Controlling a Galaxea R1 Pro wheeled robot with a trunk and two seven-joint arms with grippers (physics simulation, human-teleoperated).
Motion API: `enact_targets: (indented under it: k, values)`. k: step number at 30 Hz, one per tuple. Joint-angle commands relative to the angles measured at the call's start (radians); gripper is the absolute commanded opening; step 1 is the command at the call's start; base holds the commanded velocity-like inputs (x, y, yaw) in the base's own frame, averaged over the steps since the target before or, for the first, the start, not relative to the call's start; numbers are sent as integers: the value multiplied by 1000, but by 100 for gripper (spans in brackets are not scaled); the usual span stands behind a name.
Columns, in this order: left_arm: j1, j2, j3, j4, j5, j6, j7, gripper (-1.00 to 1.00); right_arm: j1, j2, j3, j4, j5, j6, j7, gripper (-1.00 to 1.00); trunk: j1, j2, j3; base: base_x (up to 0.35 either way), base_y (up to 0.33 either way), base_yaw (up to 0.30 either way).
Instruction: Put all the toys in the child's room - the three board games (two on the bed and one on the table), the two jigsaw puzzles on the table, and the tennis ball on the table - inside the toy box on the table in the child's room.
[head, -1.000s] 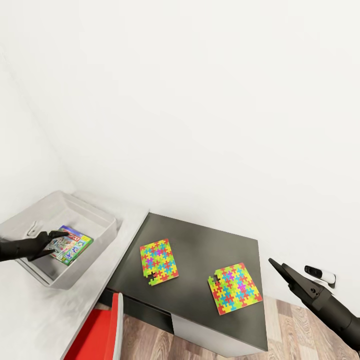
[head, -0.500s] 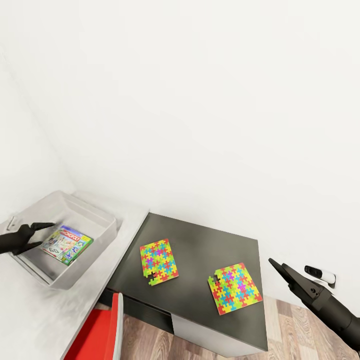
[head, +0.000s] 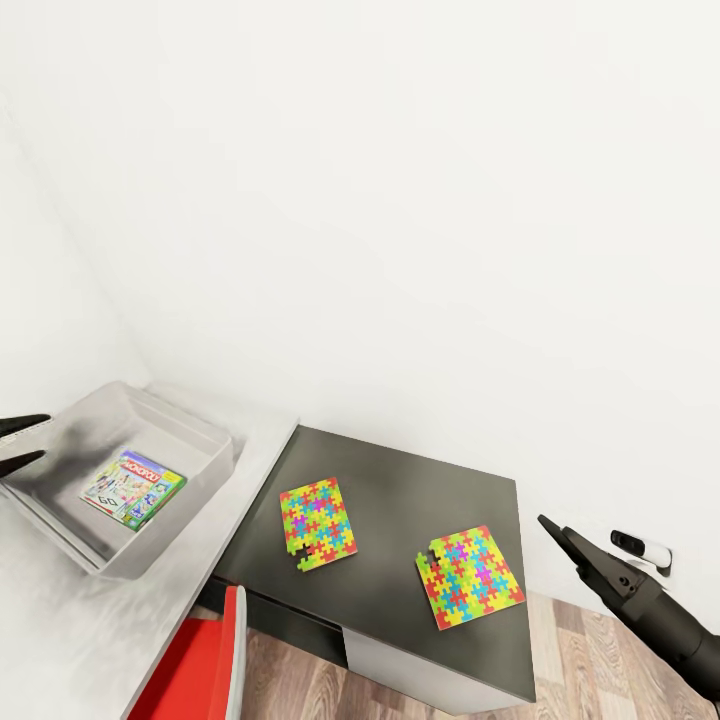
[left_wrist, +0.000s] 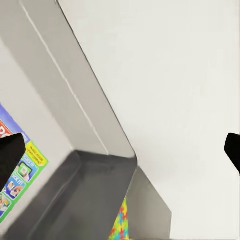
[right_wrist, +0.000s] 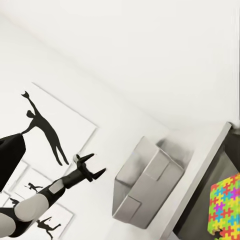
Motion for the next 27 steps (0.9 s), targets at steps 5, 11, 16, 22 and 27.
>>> enact_targets:
  k: [5,11,16,22,27]
  values:
    - [10,31,-2,-3,-5,3,-139,100,-1,0,0,0,13,-7,0,100,1,-2,-2,0,0,0]
    - [67,65,-51,-6,-6,-55,-287,100,-1,1,0,2,28,-13,1,100,1,-2,-2,0,0,0]
    - [110,73,-73,-5,-6,-126,-363,100,-1,3,0,2,31,-13,1,100,1,-2,-2,0,0,0]
    - [154,76,-78,-5,-5,-159,-363,100,-1,4,0,2,32,-14,1,100,1,-2,-2,0,0,0]
    - [192,74,-79,-2,-2,-189,-363,100,-1,2,-1,1,32,-14,-1,100,1,-2,-2,0,0,0]
